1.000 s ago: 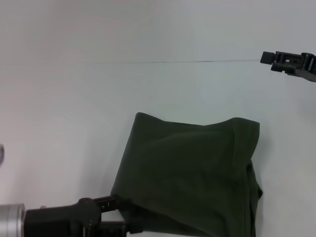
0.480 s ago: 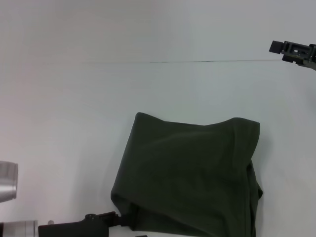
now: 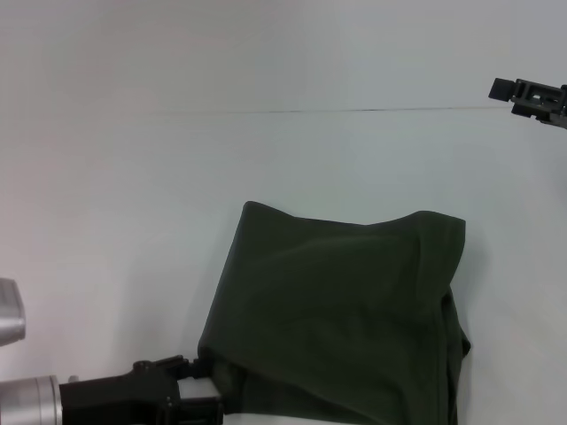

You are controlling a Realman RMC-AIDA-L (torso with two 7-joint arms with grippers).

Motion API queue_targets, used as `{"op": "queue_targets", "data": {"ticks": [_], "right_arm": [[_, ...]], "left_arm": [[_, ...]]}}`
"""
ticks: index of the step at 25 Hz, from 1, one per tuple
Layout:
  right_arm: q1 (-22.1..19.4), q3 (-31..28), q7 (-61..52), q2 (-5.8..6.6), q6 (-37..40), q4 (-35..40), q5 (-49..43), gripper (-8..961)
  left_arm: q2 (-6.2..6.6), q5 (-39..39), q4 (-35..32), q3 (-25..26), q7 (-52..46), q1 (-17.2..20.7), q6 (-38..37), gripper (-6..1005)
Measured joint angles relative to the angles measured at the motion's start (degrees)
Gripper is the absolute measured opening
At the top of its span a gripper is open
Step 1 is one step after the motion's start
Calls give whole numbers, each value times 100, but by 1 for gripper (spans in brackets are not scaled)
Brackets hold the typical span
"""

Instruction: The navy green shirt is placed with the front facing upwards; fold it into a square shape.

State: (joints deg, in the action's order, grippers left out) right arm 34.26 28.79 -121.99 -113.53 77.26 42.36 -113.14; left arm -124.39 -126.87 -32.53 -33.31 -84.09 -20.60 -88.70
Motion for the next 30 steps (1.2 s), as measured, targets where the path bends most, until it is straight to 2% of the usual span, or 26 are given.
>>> {"op": "queue_targets", "data": {"ticks": [17, 22, 30], "right_arm": [[-51, -64, 178, 1, 28, 0, 2, 824], [-55, -66, 197, -17, 28, 0, 3, 824], [-52, -42, 229, -60, 34, -3, 71, 825]], "left_arm": [[-16, 132, 1, -60, 239, -23, 237, 864], [-14, 147, 37, -61, 261, -263, 507, 863], [-7, 215, 49, -68, 459, -421, 916, 862]]}}
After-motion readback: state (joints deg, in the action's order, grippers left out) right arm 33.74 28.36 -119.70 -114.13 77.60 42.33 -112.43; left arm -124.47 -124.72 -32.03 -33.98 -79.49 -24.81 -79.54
